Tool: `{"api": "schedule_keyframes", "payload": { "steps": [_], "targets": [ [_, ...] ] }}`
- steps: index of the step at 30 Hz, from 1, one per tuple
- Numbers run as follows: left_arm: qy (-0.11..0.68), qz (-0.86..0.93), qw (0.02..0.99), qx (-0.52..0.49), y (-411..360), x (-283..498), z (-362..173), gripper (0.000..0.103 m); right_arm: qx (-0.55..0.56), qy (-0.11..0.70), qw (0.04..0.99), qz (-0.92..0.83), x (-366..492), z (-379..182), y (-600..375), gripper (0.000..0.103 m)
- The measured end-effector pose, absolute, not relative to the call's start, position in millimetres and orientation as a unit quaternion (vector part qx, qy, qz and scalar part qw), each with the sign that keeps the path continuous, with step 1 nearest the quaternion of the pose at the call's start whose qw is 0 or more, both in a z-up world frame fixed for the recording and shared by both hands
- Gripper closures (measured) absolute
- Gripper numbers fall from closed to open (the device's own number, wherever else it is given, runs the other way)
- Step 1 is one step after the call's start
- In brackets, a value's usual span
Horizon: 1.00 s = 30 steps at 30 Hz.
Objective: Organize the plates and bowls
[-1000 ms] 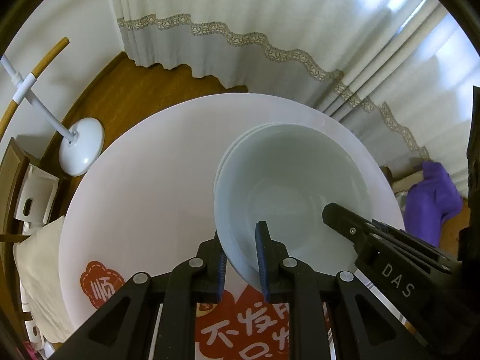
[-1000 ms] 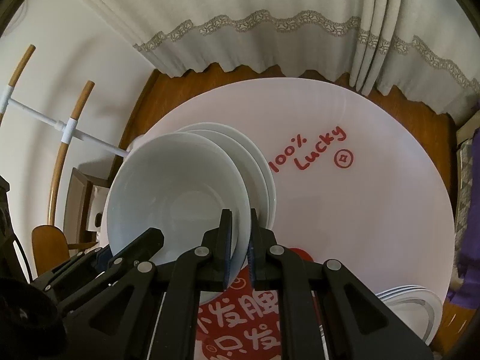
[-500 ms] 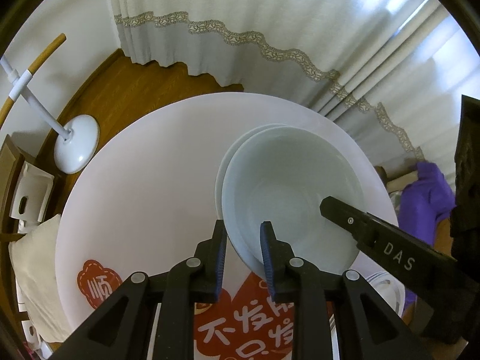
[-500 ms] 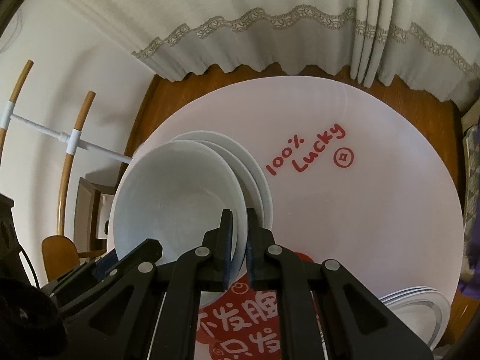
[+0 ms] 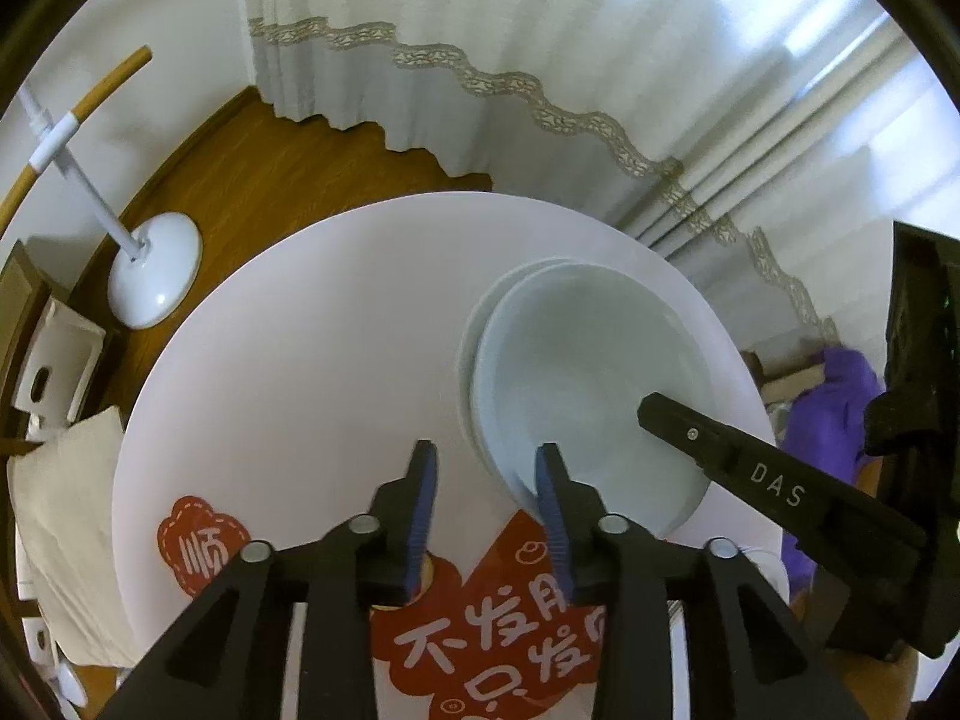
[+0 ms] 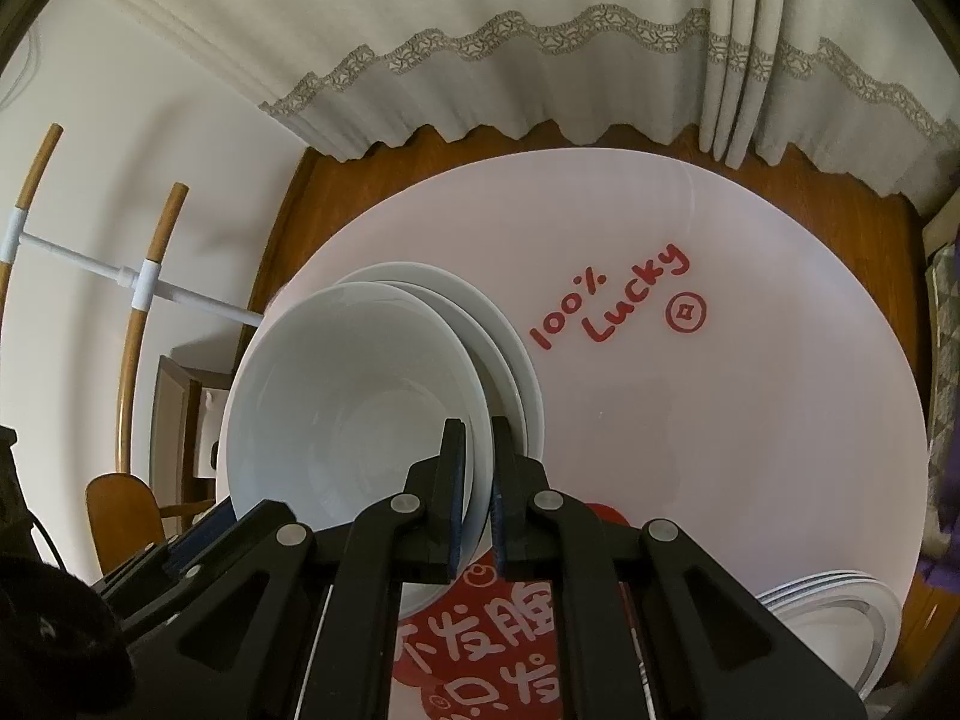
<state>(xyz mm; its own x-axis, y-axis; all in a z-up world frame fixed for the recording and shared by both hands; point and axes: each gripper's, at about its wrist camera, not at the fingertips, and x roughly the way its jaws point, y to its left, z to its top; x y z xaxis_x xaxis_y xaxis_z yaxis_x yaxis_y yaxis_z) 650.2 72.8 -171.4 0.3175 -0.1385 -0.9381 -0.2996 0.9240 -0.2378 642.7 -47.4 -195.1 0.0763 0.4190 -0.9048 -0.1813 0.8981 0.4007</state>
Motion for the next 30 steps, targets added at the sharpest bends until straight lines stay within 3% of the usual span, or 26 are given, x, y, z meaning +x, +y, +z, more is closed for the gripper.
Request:
{"api": "schedule_keyframes", "payload": {
  "steps": [30],
  "targets": [
    [0.601,0.066,0.765,-0.223,88,663,-187,0.066,0.064,0.670,0.717,0.182,647,-183,-44,0.092]
  ]
}}
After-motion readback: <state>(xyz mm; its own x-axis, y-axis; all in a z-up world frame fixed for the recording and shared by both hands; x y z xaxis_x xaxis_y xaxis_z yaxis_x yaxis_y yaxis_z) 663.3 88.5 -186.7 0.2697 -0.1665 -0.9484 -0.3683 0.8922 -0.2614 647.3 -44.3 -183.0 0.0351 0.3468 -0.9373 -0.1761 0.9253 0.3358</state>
